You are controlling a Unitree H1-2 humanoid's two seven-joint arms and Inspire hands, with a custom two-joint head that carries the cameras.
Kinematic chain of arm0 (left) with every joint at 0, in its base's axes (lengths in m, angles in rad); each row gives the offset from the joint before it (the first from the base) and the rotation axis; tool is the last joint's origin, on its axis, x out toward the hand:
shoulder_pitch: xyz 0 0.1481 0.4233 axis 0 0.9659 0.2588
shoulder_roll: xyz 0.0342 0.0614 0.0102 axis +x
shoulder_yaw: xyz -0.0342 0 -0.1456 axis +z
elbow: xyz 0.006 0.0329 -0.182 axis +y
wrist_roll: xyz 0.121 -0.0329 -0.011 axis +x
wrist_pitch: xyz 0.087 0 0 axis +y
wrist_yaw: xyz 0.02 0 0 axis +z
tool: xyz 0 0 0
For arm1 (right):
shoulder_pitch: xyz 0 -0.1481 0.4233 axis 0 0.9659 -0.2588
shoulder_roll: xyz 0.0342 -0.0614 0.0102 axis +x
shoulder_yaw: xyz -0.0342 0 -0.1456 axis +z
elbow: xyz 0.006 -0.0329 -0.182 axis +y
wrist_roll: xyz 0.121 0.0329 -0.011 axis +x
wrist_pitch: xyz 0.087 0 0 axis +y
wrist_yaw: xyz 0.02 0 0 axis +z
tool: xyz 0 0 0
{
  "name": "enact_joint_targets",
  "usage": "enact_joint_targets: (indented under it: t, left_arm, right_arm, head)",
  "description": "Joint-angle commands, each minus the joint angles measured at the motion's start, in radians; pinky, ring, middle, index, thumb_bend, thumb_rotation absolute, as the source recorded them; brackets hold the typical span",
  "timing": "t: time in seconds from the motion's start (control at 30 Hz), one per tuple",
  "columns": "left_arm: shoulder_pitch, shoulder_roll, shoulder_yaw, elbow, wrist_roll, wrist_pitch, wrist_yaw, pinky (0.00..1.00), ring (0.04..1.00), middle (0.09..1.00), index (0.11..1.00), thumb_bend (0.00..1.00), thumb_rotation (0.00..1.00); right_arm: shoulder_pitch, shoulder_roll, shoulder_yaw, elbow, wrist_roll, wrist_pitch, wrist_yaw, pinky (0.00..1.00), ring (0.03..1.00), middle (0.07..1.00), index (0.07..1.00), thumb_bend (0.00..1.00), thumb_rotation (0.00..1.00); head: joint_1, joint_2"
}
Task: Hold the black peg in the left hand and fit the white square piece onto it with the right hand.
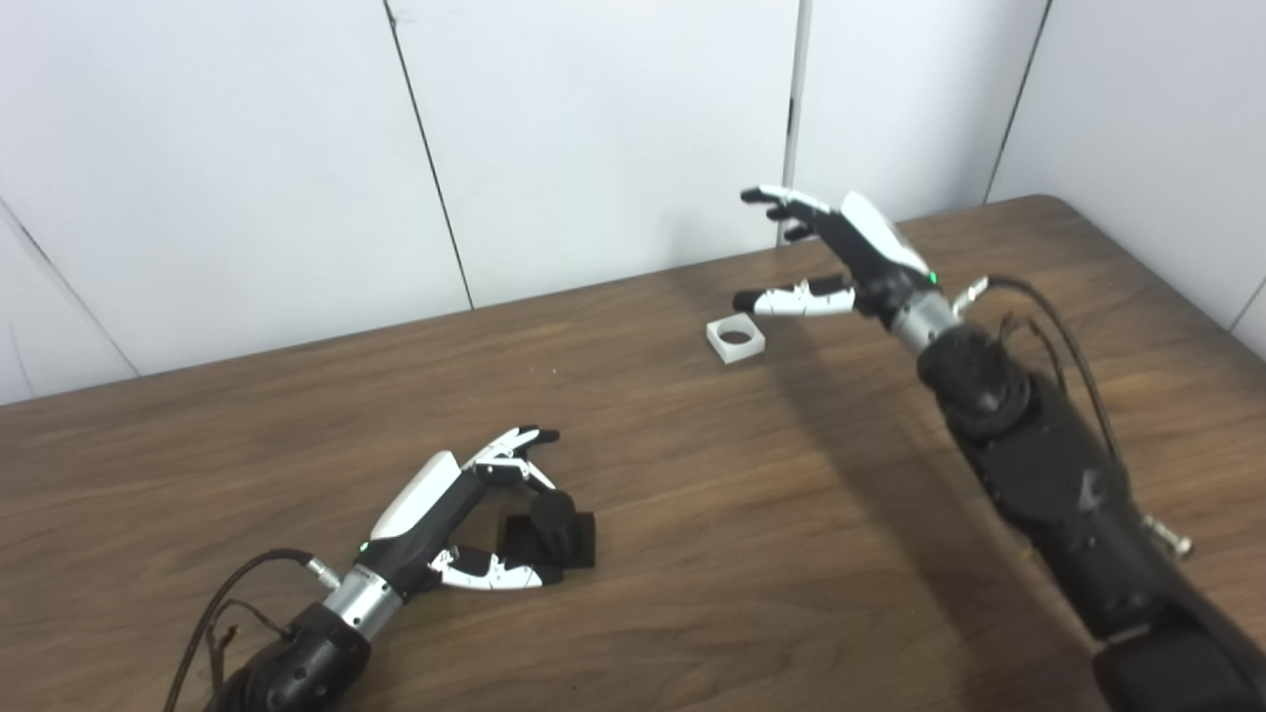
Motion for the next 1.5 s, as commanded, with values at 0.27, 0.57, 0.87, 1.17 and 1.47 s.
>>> enact_joint_targets:
  t: [0.27, 0.57, 0.87, 1.17, 1.47]
  left_arm:
    - [0.058, 0.012, -0.032, 0.074, 0.068, 0.025, -0.042, 0.86, 0.966, 0.923, 0.493, 0.52, 0.07]
    - [0.06, 0.011, -0.029, 0.078, 0.067, 0.025, -0.051, 0.87, 0.968, 0.925, 0.493, 0.52, 0.07]
    - [0.064, 0.013, -0.026, 0.068, 0.072, 0.03, -0.049, 0.87, 0.969, 0.926, 0.494, 0.52, 0.07]
    - [0.063, 0.009, -0.03, 0.069, 0.077, 0.034, -0.054, 0.88, 0.969, 0.928, 0.494, 0.52, 0.07]
    - [0.071, 0.012, -0.026, 0.063, 0.08, 0.034, -0.05, 0.86, 0.967, 0.926, 0.494, 0.52, 0.07]
  right_arm:
    - [-0.19, -0.114, 0.116, 0.039, -0.082, 0.112, 0.21, 0.75, 0.931, 0.948, 0.813, 0.76, 0.29]
    - [-0.242, -0.1, 0.186, 0.152, -0.109, 0.113, 0.288, 0.75, 0.952, 0.963, 0.804, 0.78, 0.27]
    - [-0.267, -0.077, 0.233, 0.211, -0.134, 0.105, 0.302, 0.79, 0.967, 0.966, 0.827, 0.77, 0.31]
    - [-0.265, -0.048, 0.243, 0.25, -0.141, 0.121, 0.293, 0.83, 0.984, 0.974, 0.83, 0.76, 0.32]
    - [-0.262, -0.034, 0.262, 0.284, -0.159, 0.112, 0.291, 0.84, 0.979, 0.976, 0.833, 0.75, 0.32]
  head:
    - [0.009, 0.006]
    - [0.02, 0.01]
    - [0.025, 0.013]
    - [0.03, 0.012]
    - [0.034, 0.013]
